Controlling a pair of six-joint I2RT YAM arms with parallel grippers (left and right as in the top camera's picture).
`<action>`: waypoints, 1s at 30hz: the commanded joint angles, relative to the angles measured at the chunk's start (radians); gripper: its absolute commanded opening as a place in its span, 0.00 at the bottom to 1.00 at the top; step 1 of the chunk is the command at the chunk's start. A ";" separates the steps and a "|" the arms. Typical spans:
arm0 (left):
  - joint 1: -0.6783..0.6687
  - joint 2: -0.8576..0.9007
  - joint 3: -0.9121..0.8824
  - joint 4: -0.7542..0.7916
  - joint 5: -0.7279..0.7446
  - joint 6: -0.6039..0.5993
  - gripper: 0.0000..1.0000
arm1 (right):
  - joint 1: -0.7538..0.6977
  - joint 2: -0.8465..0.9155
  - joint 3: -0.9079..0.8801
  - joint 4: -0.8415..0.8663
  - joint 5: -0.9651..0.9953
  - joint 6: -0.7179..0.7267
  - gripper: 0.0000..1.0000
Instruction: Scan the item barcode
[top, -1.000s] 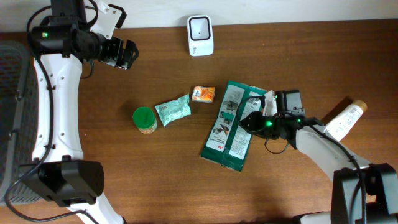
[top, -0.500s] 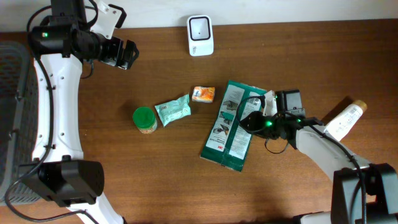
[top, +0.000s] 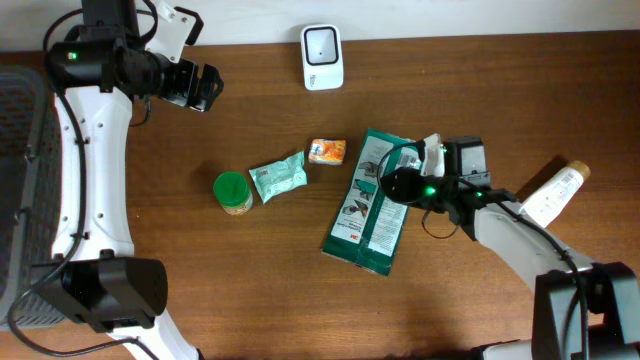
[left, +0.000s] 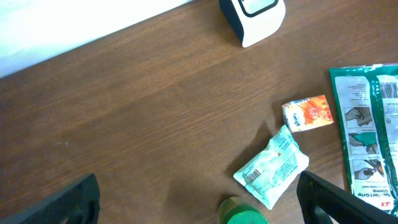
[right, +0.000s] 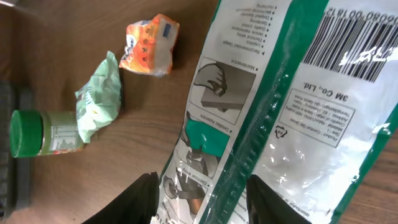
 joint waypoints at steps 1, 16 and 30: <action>0.002 0.002 0.001 -0.001 0.000 0.016 0.99 | 0.013 -0.011 -0.005 -0.037 0.107 0.093 0.44; 0.002 0.002 0.001 -0.002 0.000 0.016 0.99 | 0.013 0.027 -0.005 -0.075 0.161 0.230 0.44; 0.002 0.002 0.001 -0.002 0.000 0.016 0.99 | 0.034 0.033 -0.005 -0.085 0.182 0.263 0.44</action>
